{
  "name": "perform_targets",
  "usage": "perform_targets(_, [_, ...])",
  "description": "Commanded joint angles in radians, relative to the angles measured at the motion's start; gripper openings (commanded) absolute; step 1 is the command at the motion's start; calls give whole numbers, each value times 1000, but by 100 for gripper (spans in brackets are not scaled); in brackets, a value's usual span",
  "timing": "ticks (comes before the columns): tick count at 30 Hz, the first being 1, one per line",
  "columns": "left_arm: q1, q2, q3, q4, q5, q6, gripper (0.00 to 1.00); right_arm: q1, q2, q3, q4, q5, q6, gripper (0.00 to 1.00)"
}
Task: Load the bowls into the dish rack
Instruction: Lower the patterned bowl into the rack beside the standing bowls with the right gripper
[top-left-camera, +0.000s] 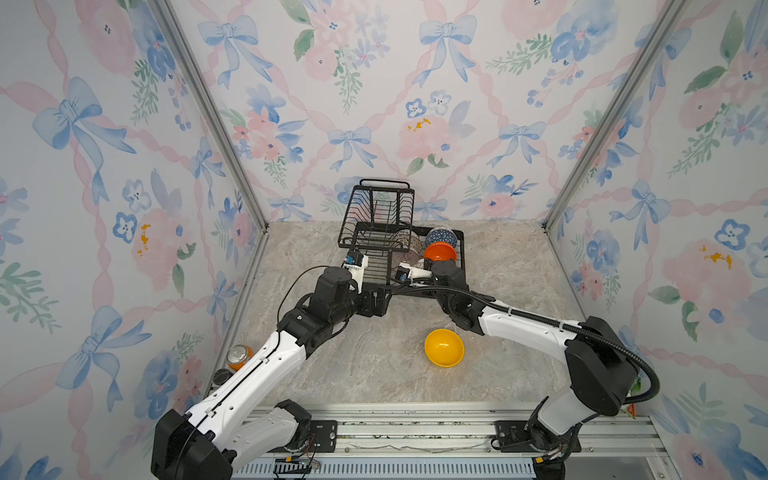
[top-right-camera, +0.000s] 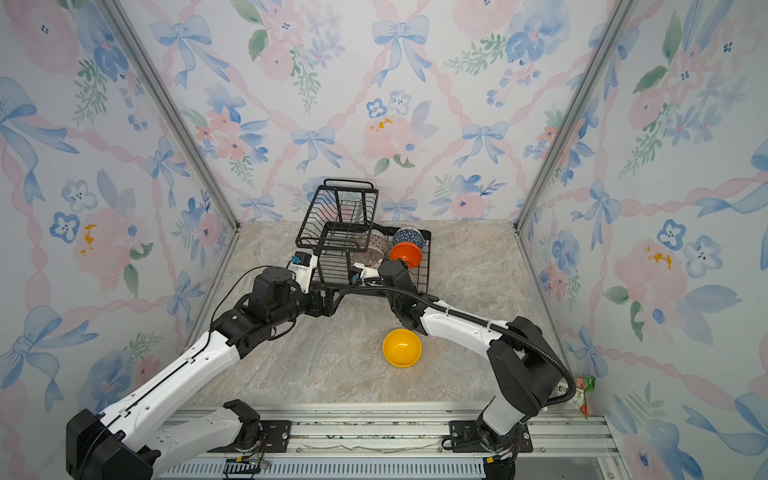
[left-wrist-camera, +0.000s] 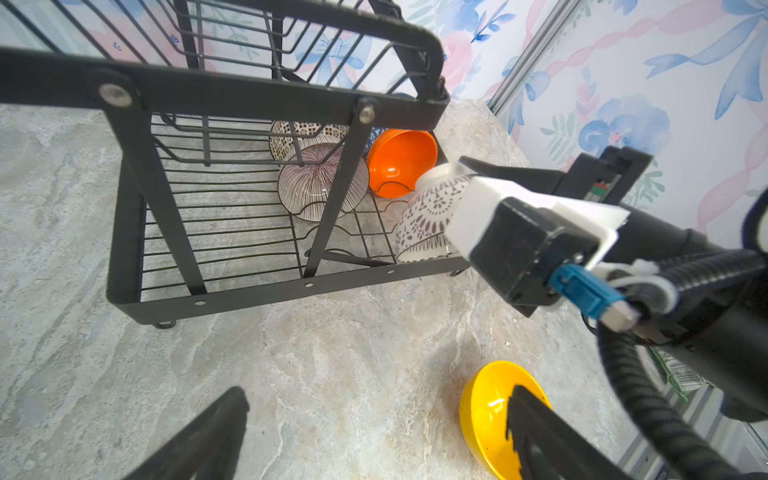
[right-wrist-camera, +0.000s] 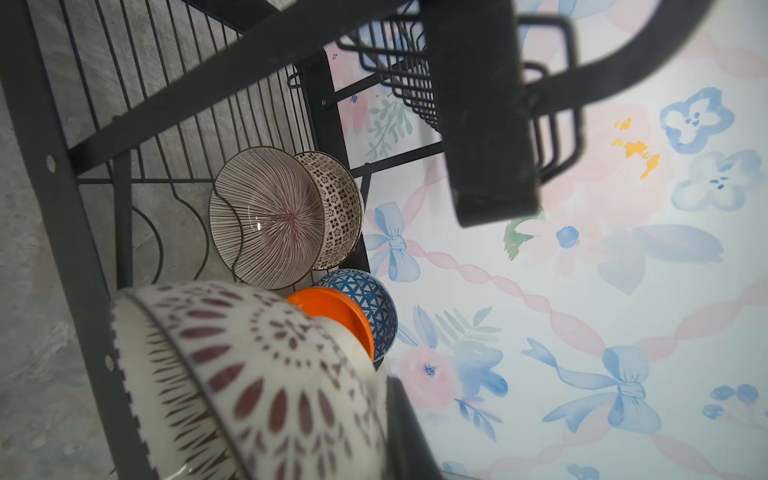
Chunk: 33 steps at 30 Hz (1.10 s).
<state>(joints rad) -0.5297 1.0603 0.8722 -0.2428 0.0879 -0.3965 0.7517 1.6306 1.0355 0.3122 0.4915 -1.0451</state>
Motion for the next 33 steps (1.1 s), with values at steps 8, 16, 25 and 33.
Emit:
perform_targets(8, [53, -22, -19, -35, 46, 39, 98, -54, 116, 133, 41, 40, 46, 0])
perform_targets(16, [85, -19, -16, -50, 64, 57, 98, -81, 186, 192, 26, 40, 87, 0])
perform_targets(25, [114, -5, -1, -68, 79, 78, 98, -97, 278, 276, 6, 37, 118, 0])
perform_targets(33, [126, 19, 16, -80, 90, 89, 98, -100, 338, 309, 50, 32, 128, 0])
